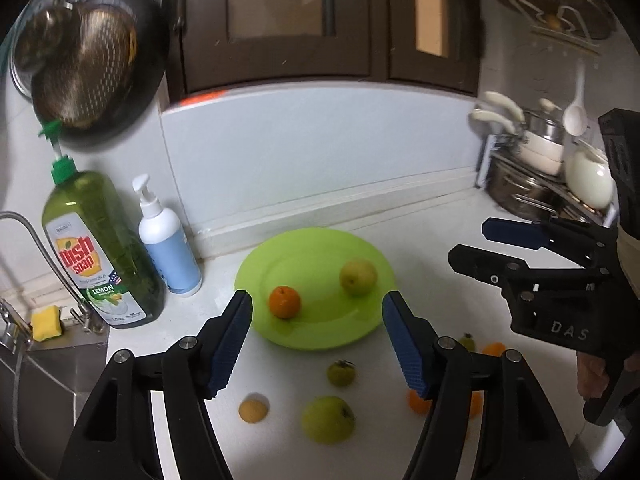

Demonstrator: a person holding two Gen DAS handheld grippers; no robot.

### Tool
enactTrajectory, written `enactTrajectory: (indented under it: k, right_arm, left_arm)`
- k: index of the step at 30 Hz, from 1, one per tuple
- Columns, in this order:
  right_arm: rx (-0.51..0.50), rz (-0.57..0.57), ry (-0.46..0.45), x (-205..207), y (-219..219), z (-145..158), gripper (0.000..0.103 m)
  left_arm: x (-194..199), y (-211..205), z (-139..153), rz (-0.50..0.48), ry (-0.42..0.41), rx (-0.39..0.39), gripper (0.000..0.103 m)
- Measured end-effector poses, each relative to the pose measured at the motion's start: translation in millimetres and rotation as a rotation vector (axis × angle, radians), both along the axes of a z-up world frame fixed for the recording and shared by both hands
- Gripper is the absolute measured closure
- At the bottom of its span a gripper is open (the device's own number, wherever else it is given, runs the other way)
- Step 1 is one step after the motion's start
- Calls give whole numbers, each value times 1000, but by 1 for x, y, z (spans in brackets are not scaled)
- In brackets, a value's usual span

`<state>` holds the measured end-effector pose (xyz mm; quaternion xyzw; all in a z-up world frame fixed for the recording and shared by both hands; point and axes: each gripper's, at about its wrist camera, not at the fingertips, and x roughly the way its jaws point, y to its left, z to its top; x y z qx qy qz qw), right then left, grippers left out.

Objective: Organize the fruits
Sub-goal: 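Move both tools back toward the remaining fruits on the counter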

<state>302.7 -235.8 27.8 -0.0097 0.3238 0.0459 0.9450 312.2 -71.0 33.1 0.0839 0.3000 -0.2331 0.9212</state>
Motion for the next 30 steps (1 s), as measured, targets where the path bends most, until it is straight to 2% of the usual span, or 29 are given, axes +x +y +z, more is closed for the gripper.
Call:
enactTrajectory:
  k: [8,15,19,23,30]
  right_arm:
    - [-5,-30,1,-47,-7,-1,49]
    - [-39,9,21,-83,-12,-15,49]
    - [-58,44,46,-96,-15,-28,49]
    - [-34,78,96,-101,-20,-47,49]
    - [8,121,174,-101,-24,-81,51]
  left_arm:
    - [-53,-13,-5,-70,-30,21,35]
    - [-84,-26,-25,-122,-18,36,35]
    - [-99,-36,-39,-148,-19,54,36]
    - [-109,-43,-54,-158,-16,56,40]
    - [-115,-54,-84,-192,41,85,48]
